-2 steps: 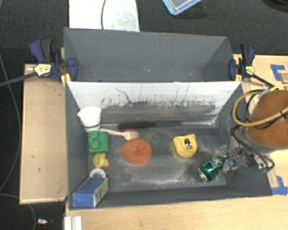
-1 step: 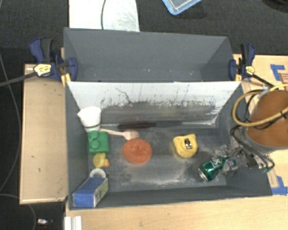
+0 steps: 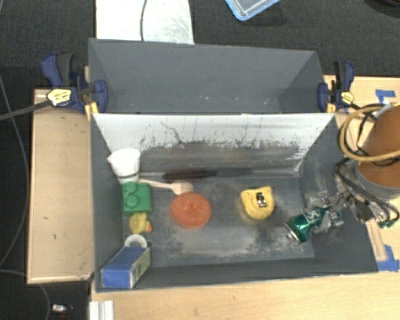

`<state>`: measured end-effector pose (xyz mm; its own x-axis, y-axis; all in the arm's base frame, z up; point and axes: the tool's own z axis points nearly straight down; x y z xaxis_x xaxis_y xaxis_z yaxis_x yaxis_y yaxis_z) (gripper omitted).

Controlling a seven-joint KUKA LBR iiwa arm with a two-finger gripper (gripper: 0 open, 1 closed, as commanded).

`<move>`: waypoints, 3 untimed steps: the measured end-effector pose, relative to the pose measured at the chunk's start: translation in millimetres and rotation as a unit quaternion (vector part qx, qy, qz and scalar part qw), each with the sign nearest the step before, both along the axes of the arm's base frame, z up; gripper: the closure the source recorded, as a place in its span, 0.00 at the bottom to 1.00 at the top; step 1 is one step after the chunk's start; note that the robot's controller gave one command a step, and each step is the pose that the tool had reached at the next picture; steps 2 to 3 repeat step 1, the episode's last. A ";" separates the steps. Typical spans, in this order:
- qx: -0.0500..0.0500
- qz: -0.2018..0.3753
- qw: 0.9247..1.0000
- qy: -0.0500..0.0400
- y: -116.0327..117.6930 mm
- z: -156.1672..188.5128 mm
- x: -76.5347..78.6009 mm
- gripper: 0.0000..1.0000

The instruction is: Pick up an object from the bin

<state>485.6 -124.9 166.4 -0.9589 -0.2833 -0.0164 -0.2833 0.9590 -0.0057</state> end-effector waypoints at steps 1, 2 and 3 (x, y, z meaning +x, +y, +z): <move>0.000 -0.009 1.000 -0.001 -9.2 67.8 5.1 1.00; 0.000 -0.009 1.000 -0.001 -9.2 67.8 5.1 1.00; 0.000 -0.009 1.000 -0.001 -9.2 67.8 5.1 1.00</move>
Offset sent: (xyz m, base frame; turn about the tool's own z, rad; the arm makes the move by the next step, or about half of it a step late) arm 0.0083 -0.0095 0.1392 0.0249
